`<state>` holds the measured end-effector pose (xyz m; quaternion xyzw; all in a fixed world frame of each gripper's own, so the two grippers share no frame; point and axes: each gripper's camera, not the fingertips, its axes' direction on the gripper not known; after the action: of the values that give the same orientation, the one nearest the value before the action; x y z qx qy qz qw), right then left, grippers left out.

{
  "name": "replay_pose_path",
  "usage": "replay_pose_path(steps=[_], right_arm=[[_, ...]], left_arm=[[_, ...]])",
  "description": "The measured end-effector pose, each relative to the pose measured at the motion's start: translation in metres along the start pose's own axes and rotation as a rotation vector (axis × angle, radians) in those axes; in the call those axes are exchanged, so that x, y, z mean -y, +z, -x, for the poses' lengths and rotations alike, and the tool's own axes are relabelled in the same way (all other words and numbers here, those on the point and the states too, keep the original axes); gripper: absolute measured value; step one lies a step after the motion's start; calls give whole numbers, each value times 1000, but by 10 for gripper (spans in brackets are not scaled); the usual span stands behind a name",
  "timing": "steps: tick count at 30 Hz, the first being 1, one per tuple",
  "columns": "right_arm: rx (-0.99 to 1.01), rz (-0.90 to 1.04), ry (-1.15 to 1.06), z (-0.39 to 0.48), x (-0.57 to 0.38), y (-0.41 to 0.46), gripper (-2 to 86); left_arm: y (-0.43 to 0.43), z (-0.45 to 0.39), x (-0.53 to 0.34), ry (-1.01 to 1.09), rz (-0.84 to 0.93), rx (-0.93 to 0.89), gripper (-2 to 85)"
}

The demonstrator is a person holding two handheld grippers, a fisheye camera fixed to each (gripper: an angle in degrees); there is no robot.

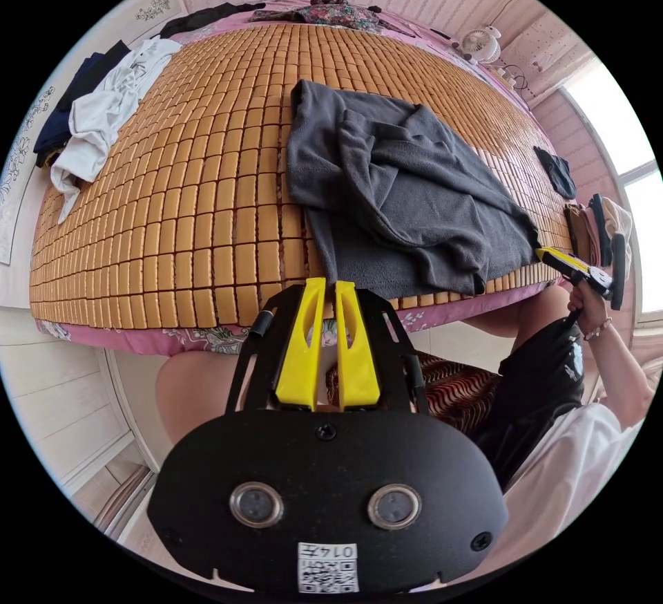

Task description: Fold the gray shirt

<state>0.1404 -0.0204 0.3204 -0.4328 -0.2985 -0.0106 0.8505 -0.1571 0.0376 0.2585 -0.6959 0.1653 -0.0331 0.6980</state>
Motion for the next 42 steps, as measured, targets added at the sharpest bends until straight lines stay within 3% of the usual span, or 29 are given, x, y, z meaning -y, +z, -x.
replay_pose_path(steps=[5,7,10,15,19,21,25,32,37,40,42], right_arm=[[277,-105,25,-19,-38,-76,15],[576,-286,70,-45,-49,-139,13],[853,-532,67,-64,-56,-234,10],[855,-888,-217,-35,-83,-419,8],[802,-1107,-286,-20,-122,-541,8],[760,-1164,-302,-12,-139,-578,8],[654,-1203,-317,9,-173,-628,7],[746,-1335,-478,24,-248,-691,7],[607,-1380,-564,41,-251,-738,8],[505,-1215,-446,32,-183,-717,8],[382,-1037,-356,26,-126,-685,8]], left_arm=[[-78,-1,-28,44,-220,-158,6],[-116,-2,-34,73,-316,-171,5],[-190,-1,-43,111,-493,-185,3],[-343,5,-84,196,-910,-212,0],[-425,12,-121,231,-1115,-222,-1],[-468,10,-150,277,-1249,-228,-1],[-496,-3,-180,310,-1340,-162,-2],[-538,-9,-242,342,-1590,-240,-3],[-562,-5,-211,325,-1563,-180,-3],[-541,13,-140,225,-1357,-246,-3],[-498,31,-69,72,-1112,-322,-3]])
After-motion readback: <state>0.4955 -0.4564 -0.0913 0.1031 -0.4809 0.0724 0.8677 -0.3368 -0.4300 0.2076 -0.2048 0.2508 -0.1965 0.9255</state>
